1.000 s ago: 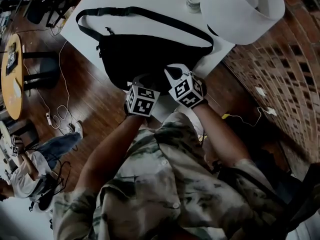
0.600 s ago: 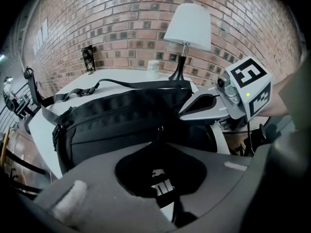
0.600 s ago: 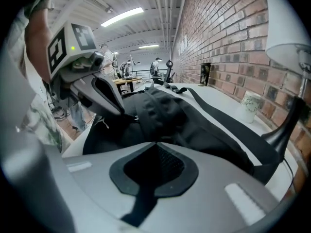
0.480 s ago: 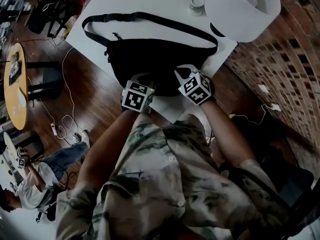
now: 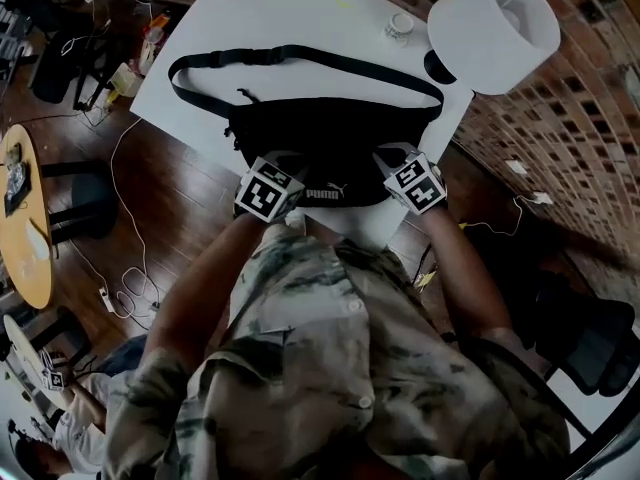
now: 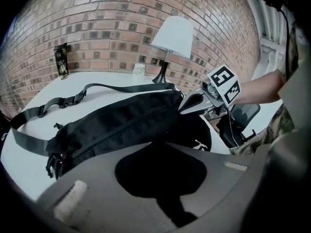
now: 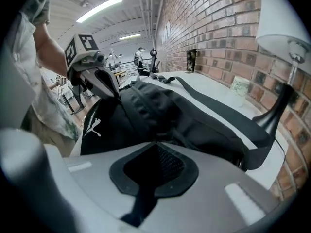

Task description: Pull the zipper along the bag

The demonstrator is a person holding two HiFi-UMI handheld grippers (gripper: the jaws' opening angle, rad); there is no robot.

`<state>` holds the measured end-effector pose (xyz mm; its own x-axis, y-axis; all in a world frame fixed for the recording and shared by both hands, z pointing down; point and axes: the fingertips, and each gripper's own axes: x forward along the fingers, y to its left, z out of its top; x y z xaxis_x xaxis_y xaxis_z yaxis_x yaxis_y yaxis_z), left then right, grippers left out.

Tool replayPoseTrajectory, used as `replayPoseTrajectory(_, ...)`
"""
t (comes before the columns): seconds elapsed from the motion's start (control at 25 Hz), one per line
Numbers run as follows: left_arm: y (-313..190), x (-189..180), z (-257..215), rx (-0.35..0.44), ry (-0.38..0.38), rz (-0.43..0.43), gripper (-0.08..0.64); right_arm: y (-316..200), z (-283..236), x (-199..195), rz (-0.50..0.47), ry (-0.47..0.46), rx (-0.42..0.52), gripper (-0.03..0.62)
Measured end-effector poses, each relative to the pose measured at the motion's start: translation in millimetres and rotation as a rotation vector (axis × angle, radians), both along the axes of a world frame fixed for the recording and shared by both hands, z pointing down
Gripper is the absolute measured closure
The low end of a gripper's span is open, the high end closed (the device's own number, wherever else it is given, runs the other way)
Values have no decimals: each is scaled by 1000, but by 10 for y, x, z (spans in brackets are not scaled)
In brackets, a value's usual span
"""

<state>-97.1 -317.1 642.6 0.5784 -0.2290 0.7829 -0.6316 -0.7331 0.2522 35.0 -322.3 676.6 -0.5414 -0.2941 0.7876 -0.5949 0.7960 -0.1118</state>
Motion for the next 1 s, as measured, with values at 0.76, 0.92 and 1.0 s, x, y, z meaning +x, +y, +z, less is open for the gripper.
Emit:
replayPoseTrajectory(0.76, -136, -617, 78, -43, 154, 119, 537, -47, 145, 213, 211, 166, -46, 586)
replayPoseTrajectory(0.92, -122, -598, 99, -50, 178, 118, 537, -39, 130, 240, 227, 182, -47, 586)
replayPoseTrajectory(1.0, -132, -607, 97, -43, 193, 126, 537, -51, 121, 227, 231, 195, -40, 586)
